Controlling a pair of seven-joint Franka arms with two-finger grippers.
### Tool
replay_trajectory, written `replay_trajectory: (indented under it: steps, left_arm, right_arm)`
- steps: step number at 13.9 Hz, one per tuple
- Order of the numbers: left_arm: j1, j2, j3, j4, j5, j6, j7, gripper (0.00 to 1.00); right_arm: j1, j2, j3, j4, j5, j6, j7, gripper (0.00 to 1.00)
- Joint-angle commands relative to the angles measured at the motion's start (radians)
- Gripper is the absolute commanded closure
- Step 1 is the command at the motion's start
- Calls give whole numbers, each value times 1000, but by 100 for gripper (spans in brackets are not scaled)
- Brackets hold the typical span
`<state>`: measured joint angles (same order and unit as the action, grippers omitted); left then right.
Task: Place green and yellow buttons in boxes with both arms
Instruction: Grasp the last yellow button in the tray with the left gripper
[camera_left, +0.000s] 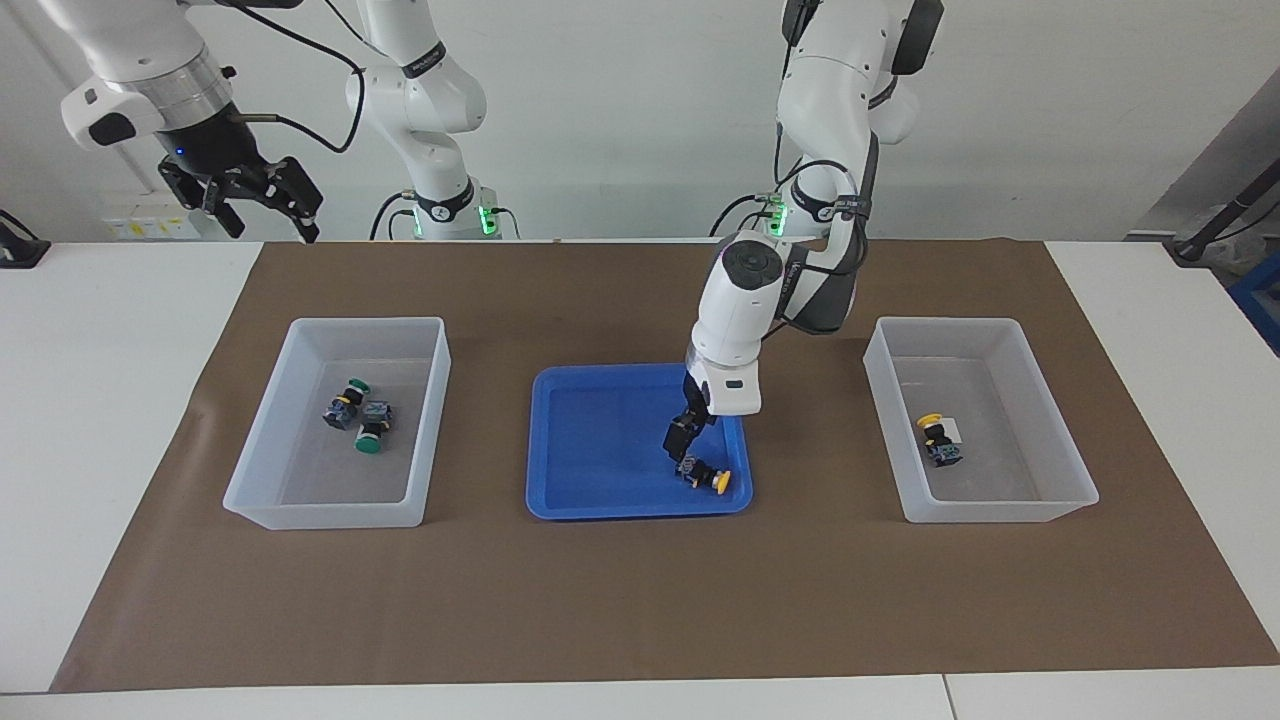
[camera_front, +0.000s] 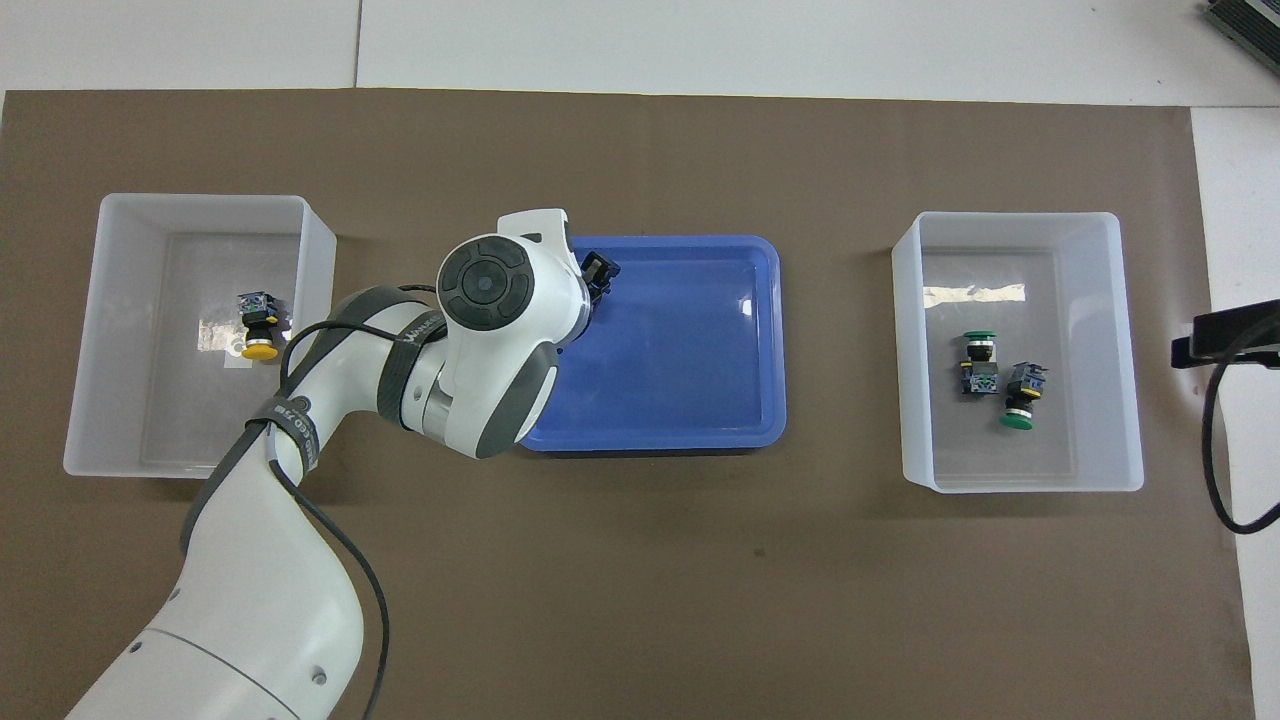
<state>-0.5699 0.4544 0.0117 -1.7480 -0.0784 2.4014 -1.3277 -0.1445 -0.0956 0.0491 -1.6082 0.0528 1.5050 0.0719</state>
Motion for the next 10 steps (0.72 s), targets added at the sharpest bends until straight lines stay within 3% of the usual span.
replay_trajectory:
  steps: [1,10]
  left_arm:
    - [-15,12,14,-7,-6,47,-15,0]
    - [-13,32,13,-15,-11,119,-24,0]
  right_arm:
    - [5,-1,15,2,-10,-14,11,0]
    - [5,-1,20,2,-2,-14,11,0]
